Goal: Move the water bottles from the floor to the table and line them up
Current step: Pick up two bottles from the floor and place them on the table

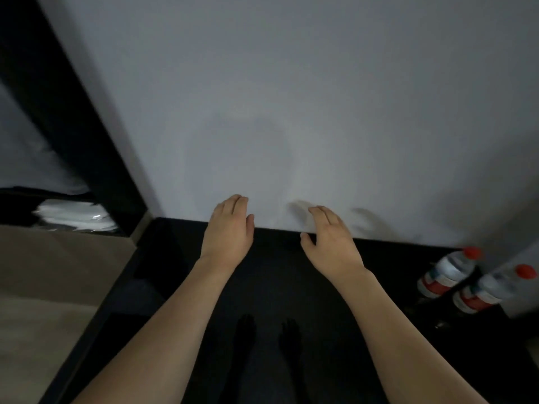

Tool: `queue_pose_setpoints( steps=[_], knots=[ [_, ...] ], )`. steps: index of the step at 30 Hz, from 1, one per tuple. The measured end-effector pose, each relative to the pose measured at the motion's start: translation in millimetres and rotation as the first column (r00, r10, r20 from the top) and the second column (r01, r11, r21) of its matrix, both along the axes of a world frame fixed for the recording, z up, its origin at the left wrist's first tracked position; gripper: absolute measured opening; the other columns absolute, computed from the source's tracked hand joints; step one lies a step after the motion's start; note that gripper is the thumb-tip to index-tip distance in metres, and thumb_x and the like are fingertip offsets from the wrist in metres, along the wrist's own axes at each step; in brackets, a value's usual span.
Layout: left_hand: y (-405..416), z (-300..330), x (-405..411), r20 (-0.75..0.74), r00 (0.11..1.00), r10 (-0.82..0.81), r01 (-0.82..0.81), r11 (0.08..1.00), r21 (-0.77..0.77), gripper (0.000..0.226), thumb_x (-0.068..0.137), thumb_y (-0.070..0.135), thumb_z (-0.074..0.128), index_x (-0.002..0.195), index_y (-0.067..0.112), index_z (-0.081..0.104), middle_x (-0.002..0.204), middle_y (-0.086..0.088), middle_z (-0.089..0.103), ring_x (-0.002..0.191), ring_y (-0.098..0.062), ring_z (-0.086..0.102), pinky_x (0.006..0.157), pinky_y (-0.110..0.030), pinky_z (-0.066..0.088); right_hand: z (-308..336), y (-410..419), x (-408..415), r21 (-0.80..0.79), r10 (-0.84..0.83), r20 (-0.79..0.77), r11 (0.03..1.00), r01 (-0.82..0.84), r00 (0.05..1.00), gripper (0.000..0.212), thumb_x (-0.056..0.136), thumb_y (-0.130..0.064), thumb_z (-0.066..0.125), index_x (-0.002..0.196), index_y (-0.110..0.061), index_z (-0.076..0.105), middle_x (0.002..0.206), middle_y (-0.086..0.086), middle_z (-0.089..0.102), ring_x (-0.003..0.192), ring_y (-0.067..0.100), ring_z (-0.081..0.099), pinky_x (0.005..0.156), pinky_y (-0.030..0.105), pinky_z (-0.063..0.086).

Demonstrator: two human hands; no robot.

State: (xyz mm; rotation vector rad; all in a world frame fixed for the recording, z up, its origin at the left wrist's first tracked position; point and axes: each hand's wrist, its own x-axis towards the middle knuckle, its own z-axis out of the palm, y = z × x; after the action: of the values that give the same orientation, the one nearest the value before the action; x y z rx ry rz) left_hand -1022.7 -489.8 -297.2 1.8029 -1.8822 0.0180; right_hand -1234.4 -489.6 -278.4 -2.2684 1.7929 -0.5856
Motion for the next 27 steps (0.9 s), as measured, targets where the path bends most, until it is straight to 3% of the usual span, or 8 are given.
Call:
queue_pose_setpoints(
  steps=[7,12,18,27],
  knots=[
    [48.4,7.2,157.8,-0.089,0.974,0.208,-0.211,0.977,-0.028,0.037,0.096,0.015,0.057,0.128,-0.003,0.056,0.129,-0.021,0.058,0.117,-0.037,0.056,0.103,-0.048,0.046,1.5,16.7,157.1,0.005,0.182,-0.028,0.983,-0.182,0.983,0.059,0.095,-0.031,0.055,0.148,-0.015,0.034,0.152,0.004,0.036,0.141,0.019,0.031,0.117,0.034,0.026],
    [89.0,7.2,227.1,-0.176,0.916,0.360,-0.367,0.930,-0.009,0.036,0.096,0.016,0.056,0.128,-0.002,0.056,0.130,-0.020,0.057,0.120,-0.037,0.053,0.103,-0.048,0.044,-2.6,30.4,231.2,0.030,0.307,-0.027,0.952,-0.306,0.951,0.059,0.094,-0.031,0.054,0.147,-0.014,0.034,0.151,0.005,0.036,0.140,0.020,0.032,0.116,0.033,0.025],
    [136.7,6.7,281.2,-0.157,0.856,0.493,-0.502,0.865,-0.022,0.038,0.095,0.013,0.059,0.129,-0.002,0.056,0.130,-0.021,0.057,0.119,-0.040,0.053,0.099,-0.048,0.044,-3.8,40.7,294.9,0.048,0.464,-0.036,0.885,-0.463,0.885,0.058,0.094,-0.029,0.053,0.147,-0.012,0.035,0.151,0.007,0.037,0.139,0.022,0.033,0.118,0.037,0.026],
    [211.9,9.8,394.5,-0.141,0.761,0.633,-0.636,0.771,0.029,0.036,0.098,0.013,0.054,0.126,-0.009,0.056,0.130,-0.027,0.055,0.123,-0.044,0.050,0.107,-0.050,0.039,8.8,83.6,432.5,0.039,0.637,-0.038,0.771,-0.636,0.770,0.056,0.094,-0.029,0.054,0.146,-0.014,0.036,0.150,0.005,0.036,0.138,0.021,0.033,0.116,0.035,0.025]
  ],
)
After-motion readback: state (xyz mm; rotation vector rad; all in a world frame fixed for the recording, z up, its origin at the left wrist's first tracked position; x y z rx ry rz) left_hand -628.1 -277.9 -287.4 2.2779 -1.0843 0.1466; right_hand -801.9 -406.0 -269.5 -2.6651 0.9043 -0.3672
